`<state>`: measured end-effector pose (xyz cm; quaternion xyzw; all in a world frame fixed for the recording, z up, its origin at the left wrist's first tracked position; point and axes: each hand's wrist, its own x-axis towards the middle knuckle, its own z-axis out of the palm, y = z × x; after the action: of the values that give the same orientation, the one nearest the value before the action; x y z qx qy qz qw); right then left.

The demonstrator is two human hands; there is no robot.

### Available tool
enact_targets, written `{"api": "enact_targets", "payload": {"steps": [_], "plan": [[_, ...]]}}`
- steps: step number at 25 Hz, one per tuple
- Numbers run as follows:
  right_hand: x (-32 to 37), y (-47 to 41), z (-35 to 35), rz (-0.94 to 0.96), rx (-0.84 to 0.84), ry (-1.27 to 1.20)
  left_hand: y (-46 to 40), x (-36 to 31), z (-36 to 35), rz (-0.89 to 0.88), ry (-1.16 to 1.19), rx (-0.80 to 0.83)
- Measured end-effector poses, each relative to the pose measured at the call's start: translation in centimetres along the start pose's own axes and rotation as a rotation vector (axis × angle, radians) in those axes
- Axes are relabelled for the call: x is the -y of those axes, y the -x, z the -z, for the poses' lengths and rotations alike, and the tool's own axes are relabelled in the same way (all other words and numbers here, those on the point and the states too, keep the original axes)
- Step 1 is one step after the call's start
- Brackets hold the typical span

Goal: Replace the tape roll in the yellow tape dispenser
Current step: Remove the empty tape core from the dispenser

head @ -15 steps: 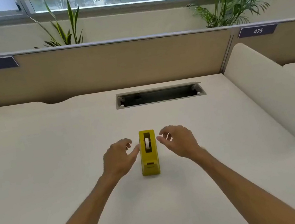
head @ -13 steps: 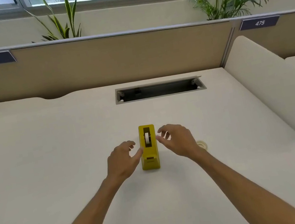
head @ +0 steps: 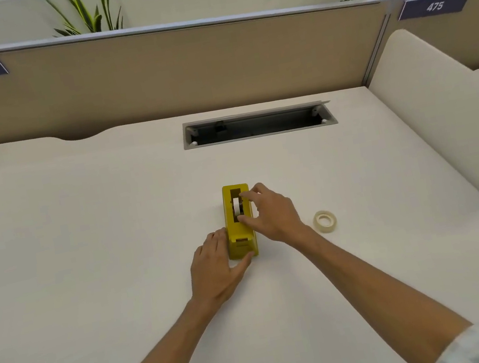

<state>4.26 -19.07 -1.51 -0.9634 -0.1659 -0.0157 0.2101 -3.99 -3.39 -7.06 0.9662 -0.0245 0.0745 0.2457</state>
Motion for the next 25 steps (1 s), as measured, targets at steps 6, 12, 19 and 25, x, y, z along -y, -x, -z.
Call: {"api": "enact_targets", "payload": {"steps": [6,12,19,25], "plan": [[0.2,-1.1,0.2,0.047,0.033,0.044,-0.4,-0.6,-1.5,0.107,-0.094,0.016],[0.5,-1.4,0.1,0.071,0.033,0.072,-0.2,-0.7,-2.3,0.129,-0.116,-0.056],[0.8,-2.3,0.1,0.028,0.008,0.006,0.0,-0.7,-2.5,0.141,-0.111,-0.076],[0.5,-2.0,0.8,0.042,-0.012,-0.081,0.5,-0.2,-1.9,0.109,0.016,0.006]]}}
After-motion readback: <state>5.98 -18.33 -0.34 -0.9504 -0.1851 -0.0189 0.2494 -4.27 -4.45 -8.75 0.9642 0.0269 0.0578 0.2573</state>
